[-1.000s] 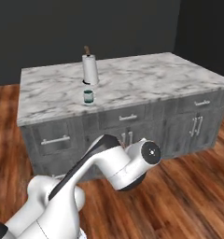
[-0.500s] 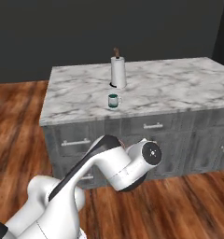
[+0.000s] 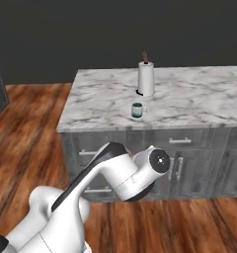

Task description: Clear the mugs and bowl far away from the sink.

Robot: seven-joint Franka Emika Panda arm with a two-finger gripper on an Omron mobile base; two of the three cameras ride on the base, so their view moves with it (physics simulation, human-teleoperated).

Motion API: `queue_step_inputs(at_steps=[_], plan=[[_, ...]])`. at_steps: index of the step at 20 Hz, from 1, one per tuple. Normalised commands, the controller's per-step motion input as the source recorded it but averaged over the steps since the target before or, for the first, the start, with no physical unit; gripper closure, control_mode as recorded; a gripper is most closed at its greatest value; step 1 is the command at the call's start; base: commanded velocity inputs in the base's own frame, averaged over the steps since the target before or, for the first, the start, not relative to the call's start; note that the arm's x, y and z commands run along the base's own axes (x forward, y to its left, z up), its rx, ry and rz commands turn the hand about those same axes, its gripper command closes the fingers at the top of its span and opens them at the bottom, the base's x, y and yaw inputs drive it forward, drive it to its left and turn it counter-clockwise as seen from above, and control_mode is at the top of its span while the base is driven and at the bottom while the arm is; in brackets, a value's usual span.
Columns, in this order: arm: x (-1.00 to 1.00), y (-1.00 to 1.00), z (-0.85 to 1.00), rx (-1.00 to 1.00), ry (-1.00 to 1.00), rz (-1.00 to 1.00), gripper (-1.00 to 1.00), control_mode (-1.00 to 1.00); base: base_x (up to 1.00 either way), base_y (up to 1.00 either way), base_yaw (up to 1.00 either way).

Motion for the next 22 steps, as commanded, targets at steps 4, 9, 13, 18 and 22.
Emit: queue_step_inputs(at_steps=[4, 9, 13, 18, 22], plan=[[0.00, 0.00, 0.00, 0.00, 0.00, 0.00, 1.00, 1.00, 0.08, -0.36, 0.19], [0.00, 0.00, 0.00, 0.00, 0.00, 0.00, 1.00, 1.00, 0.00, -0.44, 0.13], [0.00, 0.00, 0.00, 0.00, 0.00, 0.00, 1.00, 1.00, 0.00, -0.52, 0.12], [0.00, 0.00, 0.00, 0.00, 0.00, 0.00, 1.00, 1.00, 0.01, -0.48, 0.11], [0.00, 0.00, 0.00, 0.00, 0.00, 0.00, 1.00, 1.00, 0.07, -0.36, 0.10]])
